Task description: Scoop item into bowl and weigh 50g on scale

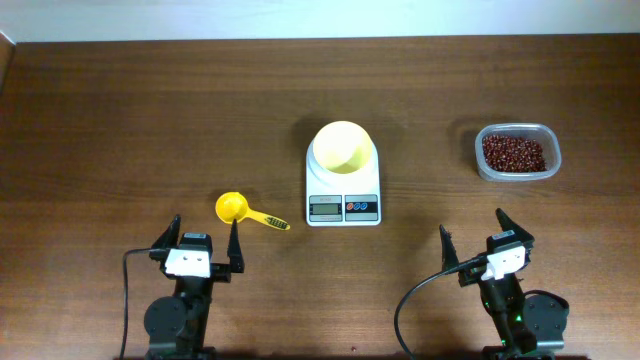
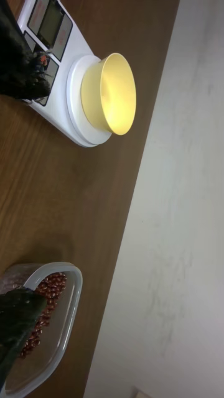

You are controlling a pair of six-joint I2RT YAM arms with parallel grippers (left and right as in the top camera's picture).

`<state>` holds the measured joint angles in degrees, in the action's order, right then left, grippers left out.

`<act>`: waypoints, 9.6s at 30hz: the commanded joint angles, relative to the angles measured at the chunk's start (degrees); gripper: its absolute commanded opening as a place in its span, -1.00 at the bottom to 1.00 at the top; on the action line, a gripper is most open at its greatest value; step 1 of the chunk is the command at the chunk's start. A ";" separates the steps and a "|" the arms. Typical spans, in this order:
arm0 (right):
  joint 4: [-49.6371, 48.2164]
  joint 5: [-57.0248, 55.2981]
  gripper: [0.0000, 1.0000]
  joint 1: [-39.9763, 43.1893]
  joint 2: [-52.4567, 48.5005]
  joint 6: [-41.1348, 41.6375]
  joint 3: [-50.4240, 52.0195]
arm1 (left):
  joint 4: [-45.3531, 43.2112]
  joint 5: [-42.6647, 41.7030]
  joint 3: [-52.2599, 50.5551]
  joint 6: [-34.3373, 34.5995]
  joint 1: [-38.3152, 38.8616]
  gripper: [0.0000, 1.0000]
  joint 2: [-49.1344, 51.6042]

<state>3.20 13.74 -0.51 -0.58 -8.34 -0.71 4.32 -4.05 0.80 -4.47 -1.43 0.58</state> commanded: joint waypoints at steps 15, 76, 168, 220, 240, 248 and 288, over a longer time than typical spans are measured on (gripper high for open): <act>0.24 -0.31 0.97 0.15 0.37 0.42 0.39 | 0.24 -0.04 -0.24 0.74 0.26 0.97 -0.24; 0.24 -0.31 0.97 0.15 0.37 0.42 0.39 | 0.24 -0.04 -0.24 0.76 0.26 0.97 -0.24; 0.24 -0.31 0.97 0.15 0.37 0.42 0.39 | 34.69 4.85 49.29 66.82 0.28 0.17 91.19; 0.24 -0.31 0.97 0.15 0.37 0.42 0.39 | 36.52 -5.22 49.68 82.58 3.17 -1.00 65.44; -4.28 15.87 0.97 0.15 0.37 48.89 0.39 | 31.47 0.48 49.66 93.66 12.96 -1.00 65.46; -6.25 11.54 0.97 0.15 0.37 68.00 0.39 | 31.89 0.46 49.66 93.66 12.96 -1.00 65.46; -35.56 16.44 -0.22 -37.40 -75.71 50.97 -30.32 | 35.65 -5.20 49.66 93.77 22.08 -1.00 66.99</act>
<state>-32.18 30.70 -37.54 -75.99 43.29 -30.13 39.92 -9.45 50.11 88.97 20.32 66.28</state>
